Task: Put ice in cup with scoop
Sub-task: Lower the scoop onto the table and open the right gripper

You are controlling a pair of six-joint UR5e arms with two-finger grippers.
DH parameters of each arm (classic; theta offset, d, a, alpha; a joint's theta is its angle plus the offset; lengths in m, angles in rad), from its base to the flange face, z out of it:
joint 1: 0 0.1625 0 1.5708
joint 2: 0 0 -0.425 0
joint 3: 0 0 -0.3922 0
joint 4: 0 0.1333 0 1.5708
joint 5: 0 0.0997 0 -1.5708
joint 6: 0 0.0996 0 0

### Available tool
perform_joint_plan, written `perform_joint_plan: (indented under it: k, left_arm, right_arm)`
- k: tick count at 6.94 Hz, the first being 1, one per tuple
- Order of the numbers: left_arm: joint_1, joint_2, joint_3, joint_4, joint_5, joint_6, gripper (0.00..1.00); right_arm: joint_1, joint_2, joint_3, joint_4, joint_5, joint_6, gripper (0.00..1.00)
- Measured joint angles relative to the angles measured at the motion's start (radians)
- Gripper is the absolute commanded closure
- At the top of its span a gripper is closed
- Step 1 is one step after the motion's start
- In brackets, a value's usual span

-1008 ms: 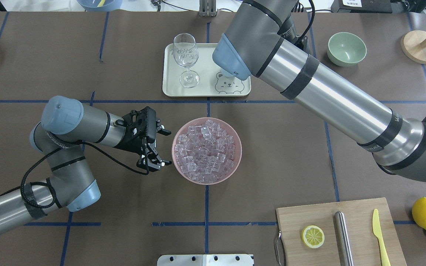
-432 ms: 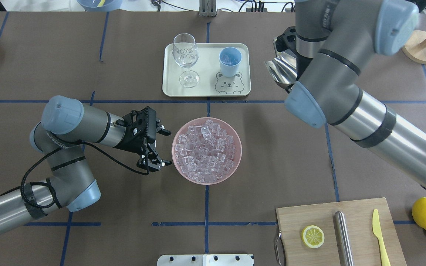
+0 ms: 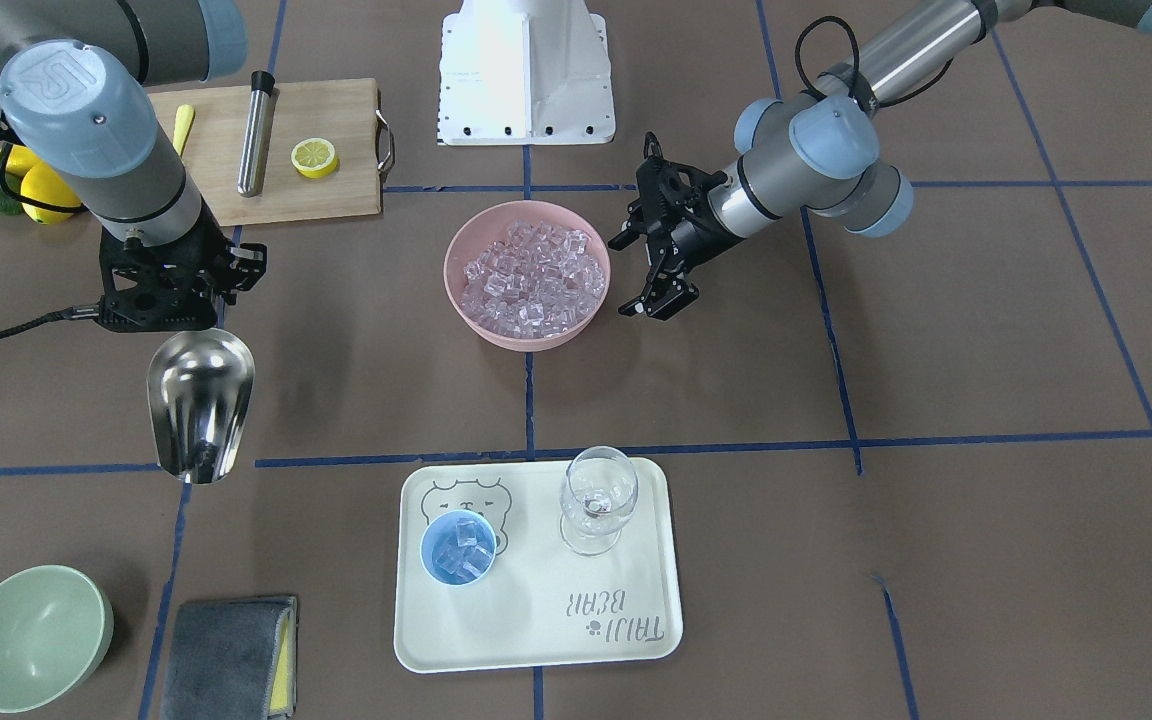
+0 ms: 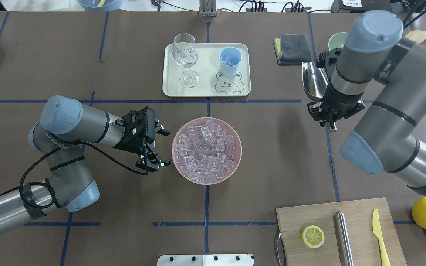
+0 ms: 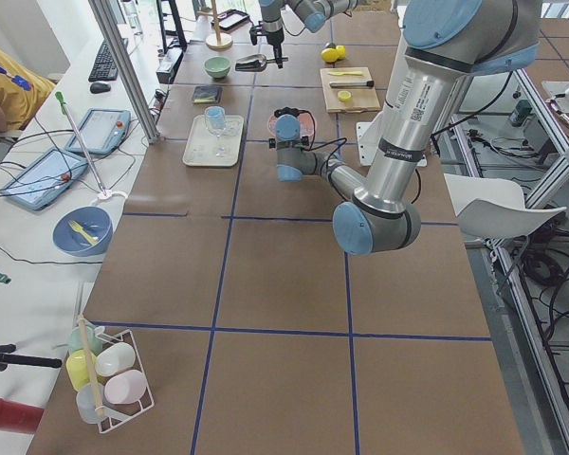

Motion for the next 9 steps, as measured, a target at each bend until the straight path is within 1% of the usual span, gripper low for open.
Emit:
perform_joint_plan:
  k: [1, 2, 4, 5, 6, 9]
  left_arm:
    - [0.000, 0.002, 0.000, 0.000, 0.000, 0.000, 0.00]
    - [0.000, 0.003, 0.000, 0.000, -0.001, 0.001, 0.00]
    - [-0.002, 0.006, 0.000, 0.000, -0.002, 0.002, 0.00]
    - [-0.006, 0.007, -0.001, 0.000, -0.002, 0.002, 0.00]
    - [-0.012, 0.010, -0.001, 0.000, -0.002, 0.002, 0.00]
    - [-0.021, 0.014, -0.001, 0.001, -0.003, 0.002, 0.00]
  right_arm:
    - [-0.034, -0.072, 0.011, 0.129, -0.047, 0.138, 1.00]
    - [-0.053, -0.147, 0.019, 0.235, -0.072, 0.208, 1.00]
    - [-0.072, -0.299, 0.019, 0.433, -0.087, 0.242, 1.00]
    - [-0.089, -0.346, 0.013, 0.483, -0.090, 0.243, 1.00]
    - [-0.105, -0.374, 0.007, 0.502, -0.093, 0.239, 1.00]
    - [-0.123, -0.422, -0.008, 0.509, -0.067, 0.208, 1.00]
